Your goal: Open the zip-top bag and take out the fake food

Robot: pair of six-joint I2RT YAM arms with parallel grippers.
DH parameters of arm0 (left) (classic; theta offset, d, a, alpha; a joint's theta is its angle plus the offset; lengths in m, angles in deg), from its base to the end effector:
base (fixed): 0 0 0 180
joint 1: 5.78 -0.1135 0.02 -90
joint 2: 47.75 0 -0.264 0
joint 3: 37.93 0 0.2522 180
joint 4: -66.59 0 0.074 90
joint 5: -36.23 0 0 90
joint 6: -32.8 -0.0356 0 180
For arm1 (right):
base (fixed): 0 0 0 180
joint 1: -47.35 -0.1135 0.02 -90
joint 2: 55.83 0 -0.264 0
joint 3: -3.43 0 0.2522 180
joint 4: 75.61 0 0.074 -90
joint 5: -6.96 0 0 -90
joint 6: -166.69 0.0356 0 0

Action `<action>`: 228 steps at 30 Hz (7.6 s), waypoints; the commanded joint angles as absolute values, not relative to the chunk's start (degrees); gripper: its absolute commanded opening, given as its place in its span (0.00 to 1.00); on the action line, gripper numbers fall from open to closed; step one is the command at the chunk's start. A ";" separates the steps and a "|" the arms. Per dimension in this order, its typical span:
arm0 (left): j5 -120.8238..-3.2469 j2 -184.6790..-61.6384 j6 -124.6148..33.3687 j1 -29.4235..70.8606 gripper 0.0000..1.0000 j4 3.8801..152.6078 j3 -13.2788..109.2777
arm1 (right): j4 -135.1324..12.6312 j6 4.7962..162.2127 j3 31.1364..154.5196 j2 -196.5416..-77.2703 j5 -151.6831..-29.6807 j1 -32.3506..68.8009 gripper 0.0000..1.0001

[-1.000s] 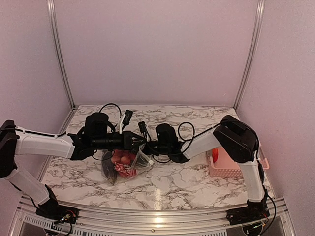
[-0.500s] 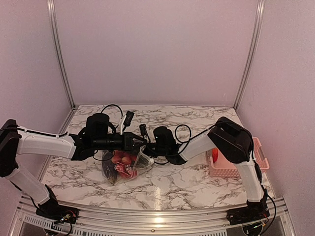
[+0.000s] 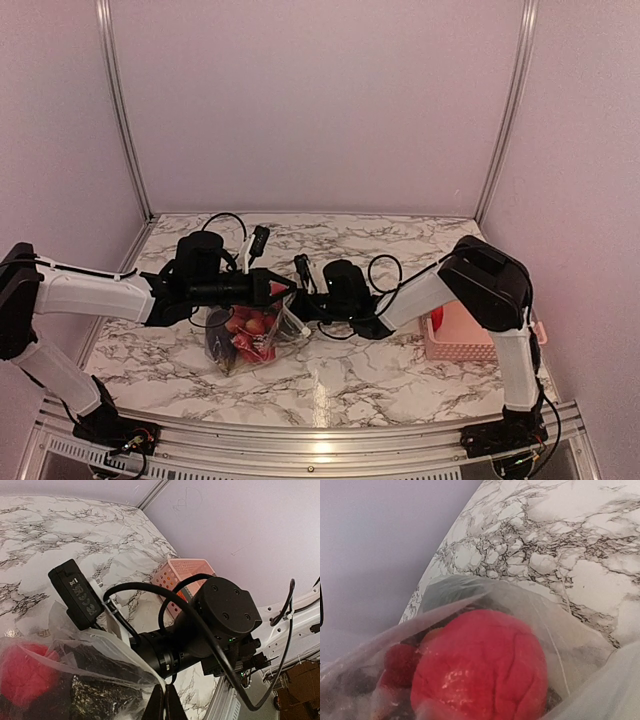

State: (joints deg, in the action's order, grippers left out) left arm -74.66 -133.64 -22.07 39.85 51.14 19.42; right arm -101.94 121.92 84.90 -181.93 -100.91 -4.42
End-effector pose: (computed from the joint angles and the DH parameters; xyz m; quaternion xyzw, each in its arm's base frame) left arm 0.2197 -0.2427 0.2320 0.1827 0.7566 -0.5044 0.3739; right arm 0.2745 0.3661 0.1158 -0.1365 0.7942 0.5167 0.2891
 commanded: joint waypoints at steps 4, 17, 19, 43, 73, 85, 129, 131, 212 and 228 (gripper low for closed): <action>-70.80 -134.22 -22.95 38.96 0.00 53.17 19.38 | -102.67 119.54 79.53 -175.94 -100.93 -4.38 0.52; -70.03 -134.98 -22.63 38.18 0.00 52.92 19.45 | -101.80 118.08 69.75 -167.40 -100.78 -4.12 0.50; -70.20 -135.02 -22.61 38.12 0.00 52.92 19.47 | -100.05 116.75 68.71 -165.05 -100.25 -4.01 0.50; -72.24 -137.83 -22.31 38.02 0.00 50.91 20.46 | -62.60 103.24 55.14 -124.80 -89.26 8.02 0.53; -73.11 -139.34 -21.96 38.07 0.00 50.38 21.72 | -53.16 98.65 42.95 -118.04 -87.04 36.45 0.79; -73.35 -139.33 -21.86 38.03 0.00 49.68 21.44 | -41.08 101.69 51.91 -123.06 -79.04 36.45 0.99; -80.40 -132.49 -27.42 39.75 0.00 60.80 17.15 | -59.96 70.95 71.48 -145.06 -101.33 2.88 0.60; -80.67 -131.49 -27.57 39.70 0.00 61.93 16.17 | -59.95 69.72 72.30 -146.82 -100.59 1.31 0.58; -75.10 -140.84 -26.18 37.29 0.00 63.03 21.05 | -27.28 97.82 70.05 -119.57 -76.24 8.34 0.00; -75.55 -141.33 -26.11 36.86 0.00 62.68 21.40 | -32.17 106.96 56.24 -105.94 -77.09 28.83 0.00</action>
State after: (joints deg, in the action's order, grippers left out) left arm -75.05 -140.11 -26.13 37.48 63.44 20.04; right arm -30.43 102.67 58.03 -109.36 -78.07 27.25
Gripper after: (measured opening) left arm 0.013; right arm 0.241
